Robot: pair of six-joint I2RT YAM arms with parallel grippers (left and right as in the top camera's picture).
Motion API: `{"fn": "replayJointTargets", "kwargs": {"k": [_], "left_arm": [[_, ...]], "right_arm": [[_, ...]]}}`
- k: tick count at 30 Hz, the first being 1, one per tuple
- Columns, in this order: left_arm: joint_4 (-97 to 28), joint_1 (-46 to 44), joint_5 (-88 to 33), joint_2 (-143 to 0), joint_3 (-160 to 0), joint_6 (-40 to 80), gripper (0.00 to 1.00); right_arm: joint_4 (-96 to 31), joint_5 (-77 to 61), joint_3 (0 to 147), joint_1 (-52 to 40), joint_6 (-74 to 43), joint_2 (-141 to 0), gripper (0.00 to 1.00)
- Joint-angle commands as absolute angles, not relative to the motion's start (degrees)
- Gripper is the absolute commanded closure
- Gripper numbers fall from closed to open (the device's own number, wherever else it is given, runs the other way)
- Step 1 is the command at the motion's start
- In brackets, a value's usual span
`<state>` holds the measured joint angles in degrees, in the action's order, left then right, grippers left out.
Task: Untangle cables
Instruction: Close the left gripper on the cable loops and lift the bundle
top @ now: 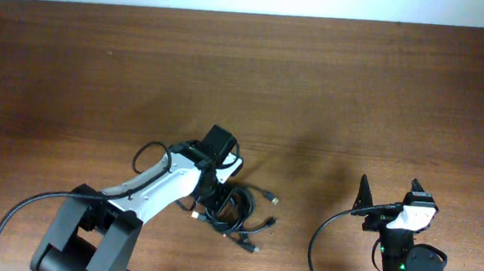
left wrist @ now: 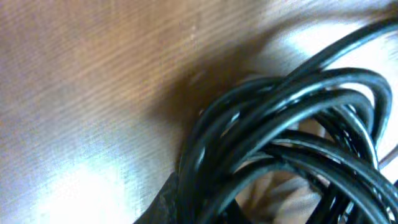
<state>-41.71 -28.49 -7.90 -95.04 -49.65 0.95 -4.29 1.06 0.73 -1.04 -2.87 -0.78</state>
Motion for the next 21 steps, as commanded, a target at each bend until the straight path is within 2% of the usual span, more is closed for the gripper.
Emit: {"fn": "replayJointTargets", "kwargs": {"k": [1, 7, 17, 21], "left_arm": [[-48.4, -28.4, -7.7, -94.2, -55.0, 2.4, 1.0], [-50.2, -28.4, -8.3, -89.7, -61.8, 10.8, 1.0], [-49.3, -28.4, -19.9, -81.4, -63.5, 11.0, 1.0], [-49.4, -28.3, -21.9, -77.9, -63.5, 10.8, 1.0]], "right_arm": [[-4.6, 1.6, 0.3, -0.7, -3.3, -0.2, 0.01], [-4.6, 1.6, 0.3, -0.7, -3.3, -0.2, 0.01], [-4.2, 2.0, 0.3, -0.7, -3.3, -0.2, 0.01], [0.1, 4.2, 0.4, -0.7, -3.4, -0.2, 0.01]]}}
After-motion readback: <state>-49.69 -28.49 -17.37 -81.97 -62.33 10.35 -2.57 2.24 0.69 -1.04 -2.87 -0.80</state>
